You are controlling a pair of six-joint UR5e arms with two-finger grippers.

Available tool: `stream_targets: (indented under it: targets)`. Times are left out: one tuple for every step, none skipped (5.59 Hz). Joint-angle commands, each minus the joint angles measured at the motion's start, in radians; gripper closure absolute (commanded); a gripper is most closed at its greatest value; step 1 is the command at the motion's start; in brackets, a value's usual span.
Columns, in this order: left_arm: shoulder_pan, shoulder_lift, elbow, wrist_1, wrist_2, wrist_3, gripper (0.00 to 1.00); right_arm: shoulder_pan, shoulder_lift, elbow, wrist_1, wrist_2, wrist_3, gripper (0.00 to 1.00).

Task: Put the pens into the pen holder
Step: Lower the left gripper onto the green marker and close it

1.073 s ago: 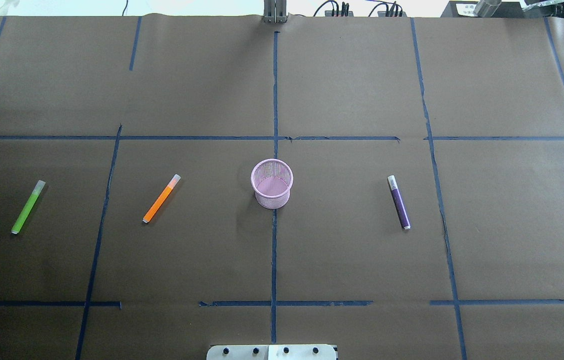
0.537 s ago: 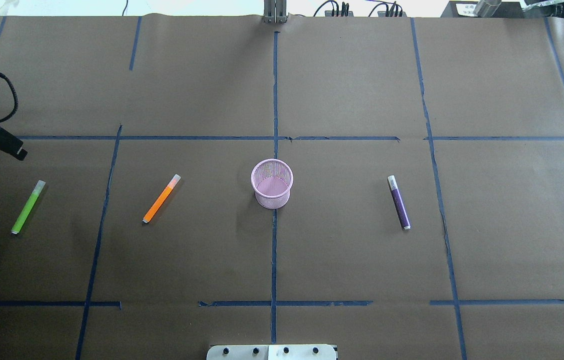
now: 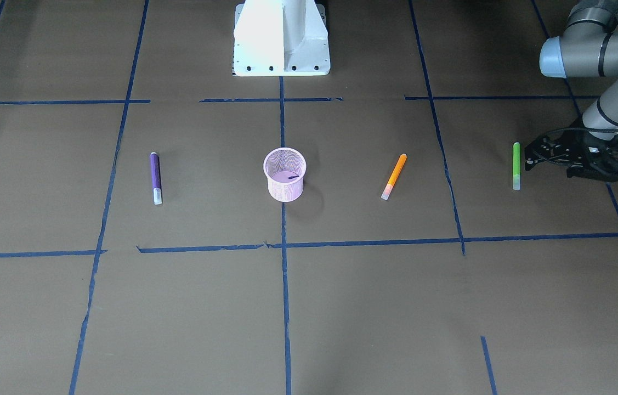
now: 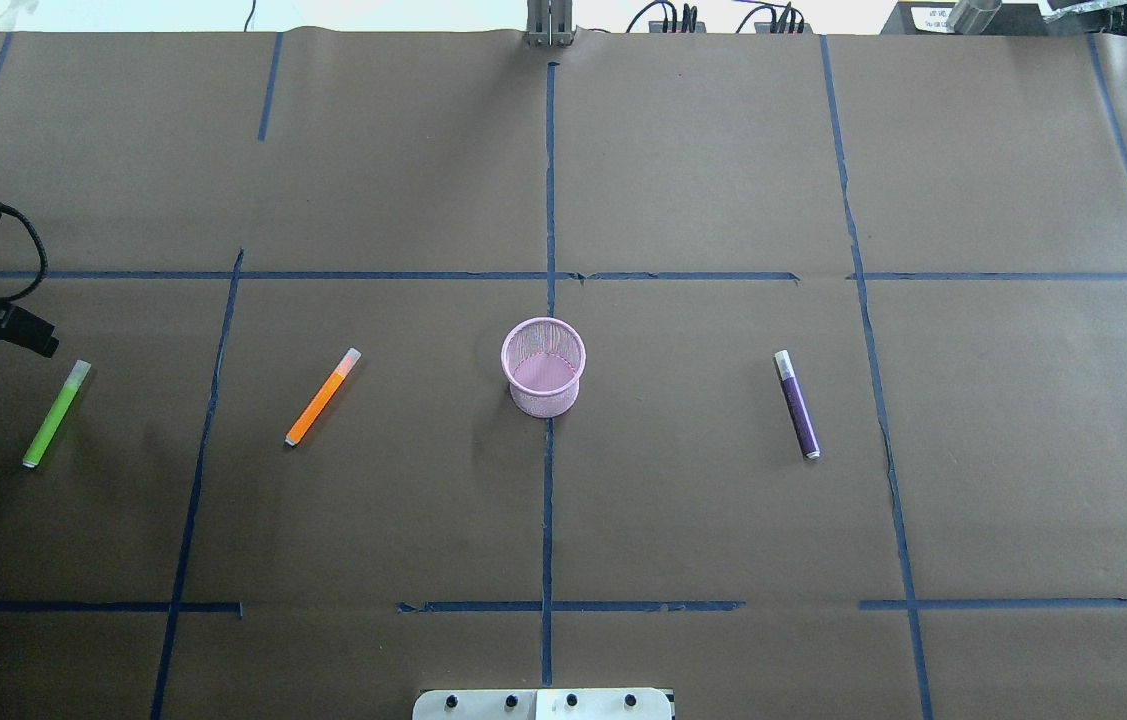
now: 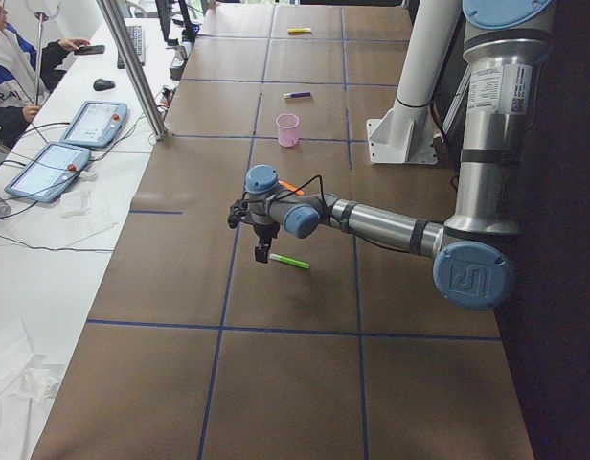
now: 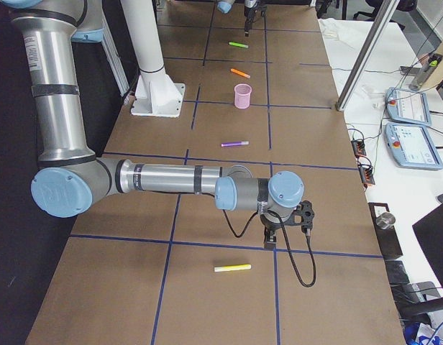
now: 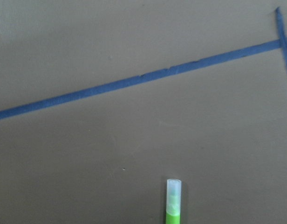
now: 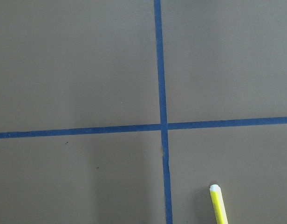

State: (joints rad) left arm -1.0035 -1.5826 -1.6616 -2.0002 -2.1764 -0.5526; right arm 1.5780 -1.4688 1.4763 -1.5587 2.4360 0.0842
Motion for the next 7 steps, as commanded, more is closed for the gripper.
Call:
stream_targets:
  targets:
    - [0.083,-0.003,0.110,-0.197,0.056,-0.142,0.00,-0.001,-0.005,0.004,0.000,0.002,0.002,0.00]
    - [0.086,-0.004,0.102,-0.198,0.056,-0.145,0.00,-0.001,-0.005,0.003,0.000,0.002,0.002,0.00]
    - [0.098,-0.005,0.100,-0.196,0.058,-0.145,0.00,-0.001,-0.005,-0.001,0.000,0.002,0.002,0.00]
    - [0.109,-0.007,0.100,-0.196,0.058,-0.144,0.07,-0.001,-0.005,-0.002,0.000,0.002,0.002,0.00]
    - [0.109,-0.004,0.097,-0.196,0.058,-0.144,0.19,-0.001,-0.005,-0.002,0.000,0.002,0.003,0.00]
    - [0.109,0.003,0.085,-0.196,0.058,-0.144,0.37,-0.001,-0.004,-0.004,0.000,0.002,0.003,0.00]
    - [0.109,0.015,0.071,-0.196,0.059,-0.144,0.61,-0.001,-0.004,-0.004,0.000,0.002,0.003,0.00]
